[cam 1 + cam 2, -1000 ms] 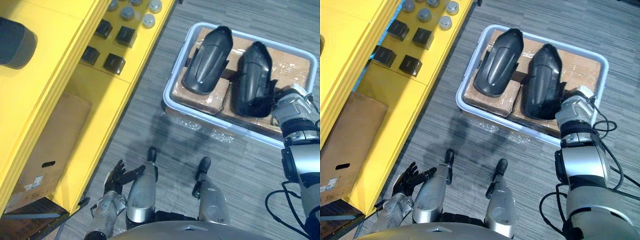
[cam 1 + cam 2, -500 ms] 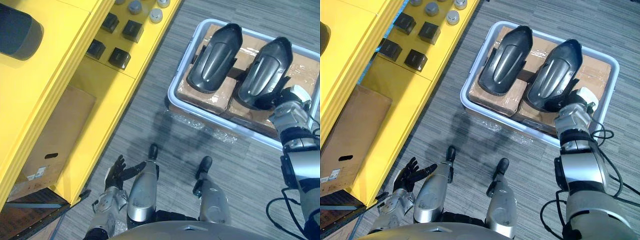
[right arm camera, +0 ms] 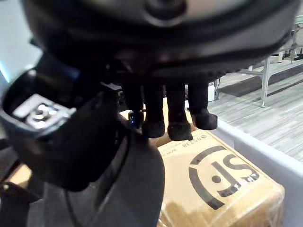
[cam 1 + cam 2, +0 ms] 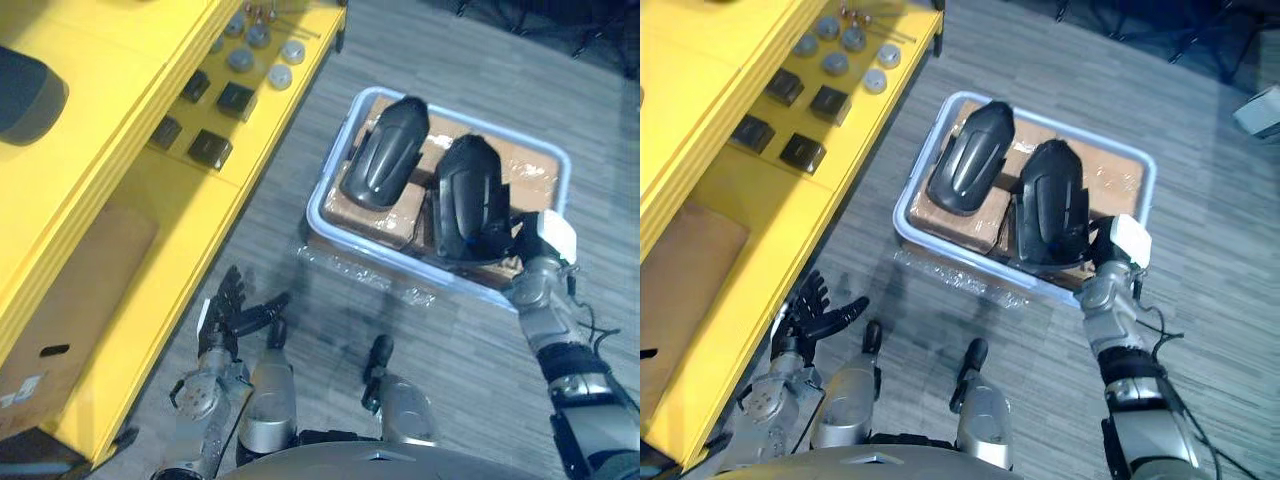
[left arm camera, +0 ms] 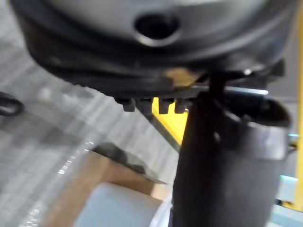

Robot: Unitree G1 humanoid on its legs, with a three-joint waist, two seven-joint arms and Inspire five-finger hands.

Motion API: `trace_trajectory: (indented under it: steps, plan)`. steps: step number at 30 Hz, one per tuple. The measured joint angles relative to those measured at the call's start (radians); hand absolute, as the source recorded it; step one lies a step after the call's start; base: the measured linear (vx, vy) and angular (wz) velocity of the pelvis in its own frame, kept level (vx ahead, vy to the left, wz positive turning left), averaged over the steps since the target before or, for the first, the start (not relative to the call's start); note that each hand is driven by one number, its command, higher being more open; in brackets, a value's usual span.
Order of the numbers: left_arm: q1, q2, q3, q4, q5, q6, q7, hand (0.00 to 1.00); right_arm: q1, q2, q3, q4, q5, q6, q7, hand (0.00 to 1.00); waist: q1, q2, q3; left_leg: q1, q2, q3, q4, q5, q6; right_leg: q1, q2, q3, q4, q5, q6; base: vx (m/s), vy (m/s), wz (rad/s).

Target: Walk over and take three plastic housings, then place them on the shelf

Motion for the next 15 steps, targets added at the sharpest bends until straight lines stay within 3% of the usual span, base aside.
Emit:
trace_trajectory:
  steps: [2,6,9,15]
  plan:
    - [-0.003,0.013,0.005,-0.096,0.051,0.0,-0.002,1.0,0.059,0.018,0.0,-0.043,-0.023,-0.001,-0.007,0.0,-0.003,-0.007,-0.051,0.014,0.0,0.019,-0.002,-0.008,0.002,0.011,0.001,0.012,-0.017,0.003,0.004,0.05,0.002,-0.18]
    - [-0.033,0.025,0.014,-0.169,0.049,0.012,-0.027,1.0,0.074,0.035,0.0,-0.053,-0.038,-0.005,-0.01,0.0,-0.028,-0.004,-0.093,0.042,0.001,0.034,-0.003,-0.017,0.001,0.034,0.001,0.025,-0.023,0.004,0.005,0.01,0.006,-0.13]
    - [-0.087,0.036,-0.015,-0.177,-0.016,0.095,-0.09,1.0,0.076,0.037,0.0,-0.053,-0.062,-0.006,-0.018,0.0,-0.031,0.001,-0.113,0.06,0.004,0.049,0.004,-0.024,0.0,0.045,0.005,0.049,-0.033,0.011,0.006,-0.03,0.003,-0.19]
    - [-0.163,0.048,-0.116,-0.173,-0.149,0.277,-0.126,1.0,0.049,0.063,0.006,-0.052,-0.062,-0.006,-0.044,0.0,-0.038,-0.001,-0.122,0.056,0.006,0.068,0.022,-0.029,0.0,0.042,0.009,0.069,-0.05,0.033,0.004,-0.05,0.002,-0.11]
